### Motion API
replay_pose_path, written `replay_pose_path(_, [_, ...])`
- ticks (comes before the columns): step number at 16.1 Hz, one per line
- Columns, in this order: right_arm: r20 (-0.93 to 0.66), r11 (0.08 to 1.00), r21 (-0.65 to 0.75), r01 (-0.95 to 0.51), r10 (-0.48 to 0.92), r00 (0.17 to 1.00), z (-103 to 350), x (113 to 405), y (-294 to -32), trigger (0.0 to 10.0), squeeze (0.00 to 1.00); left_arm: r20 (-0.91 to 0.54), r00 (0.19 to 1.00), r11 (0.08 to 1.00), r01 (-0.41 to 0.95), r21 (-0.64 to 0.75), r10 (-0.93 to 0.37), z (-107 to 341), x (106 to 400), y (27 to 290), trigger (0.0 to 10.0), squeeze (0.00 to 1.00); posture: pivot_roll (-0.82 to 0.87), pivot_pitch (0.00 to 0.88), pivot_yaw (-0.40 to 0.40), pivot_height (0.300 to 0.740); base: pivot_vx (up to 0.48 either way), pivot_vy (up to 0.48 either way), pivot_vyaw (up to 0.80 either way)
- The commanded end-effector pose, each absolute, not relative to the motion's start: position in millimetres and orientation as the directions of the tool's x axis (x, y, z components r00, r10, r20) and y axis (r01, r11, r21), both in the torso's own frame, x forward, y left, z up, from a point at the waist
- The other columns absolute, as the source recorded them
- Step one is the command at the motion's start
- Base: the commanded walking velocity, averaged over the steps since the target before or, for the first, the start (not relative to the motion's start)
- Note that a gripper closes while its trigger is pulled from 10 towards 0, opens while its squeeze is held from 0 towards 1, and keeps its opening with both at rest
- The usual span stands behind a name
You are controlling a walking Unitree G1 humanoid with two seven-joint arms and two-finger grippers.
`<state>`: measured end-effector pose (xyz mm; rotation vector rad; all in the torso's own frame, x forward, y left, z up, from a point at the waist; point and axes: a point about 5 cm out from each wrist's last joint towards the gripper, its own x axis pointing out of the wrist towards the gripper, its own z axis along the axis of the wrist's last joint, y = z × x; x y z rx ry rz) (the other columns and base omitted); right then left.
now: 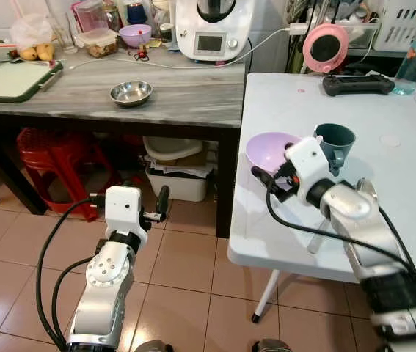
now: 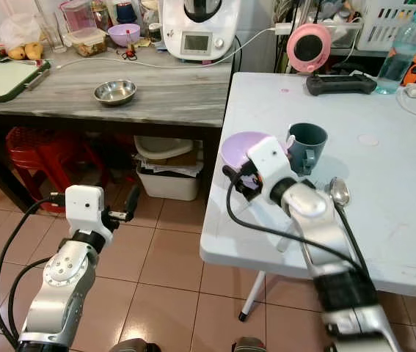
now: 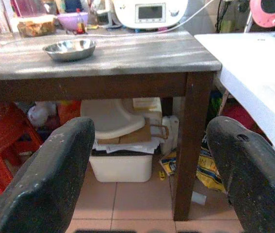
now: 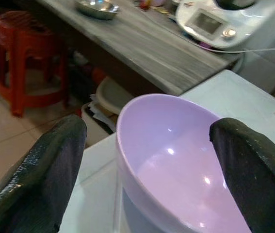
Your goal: Setting the table
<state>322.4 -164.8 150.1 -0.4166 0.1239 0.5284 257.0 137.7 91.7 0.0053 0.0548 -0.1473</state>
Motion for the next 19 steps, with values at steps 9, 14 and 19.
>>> replay_pose_path(9, [-0.423,0.667,-0.349,-0.659,0.515,0.745,143.0,342.2,-169.6,0.0,0.00,-0.093,0.985,0.989,0.147,-0.004,-0.146,87.6,253.0,137.9,10.0,0.00,-0.03,0.017,0.050,0.740,0.000,0.000,0.00])
replay_pose_path(14, [-0.456,0.589,-0.388,-0.709,0.546,0.703,145.5,340.4,-171.8,0.0,0.00,-0.108,0.982,0.988,0.152,-0.014,-0.153,85.3,251.0,136.5,10.0,0.00,-0.03,0.021,0.047,0.740,0.000,0.000,0.00])
replay_pose_path(19, [-0.532,0.552,-0.371,-0.747,0.533,0.658,139.6,330.8,-178.4,0.0,0.00,-0.115,0.979,0.985,0.167,-0.030,-0.170,84.0,250.0,134.6,10.0,0.00,-0.03,0.023,0.045,0.740,0.000,0.000,0.00])
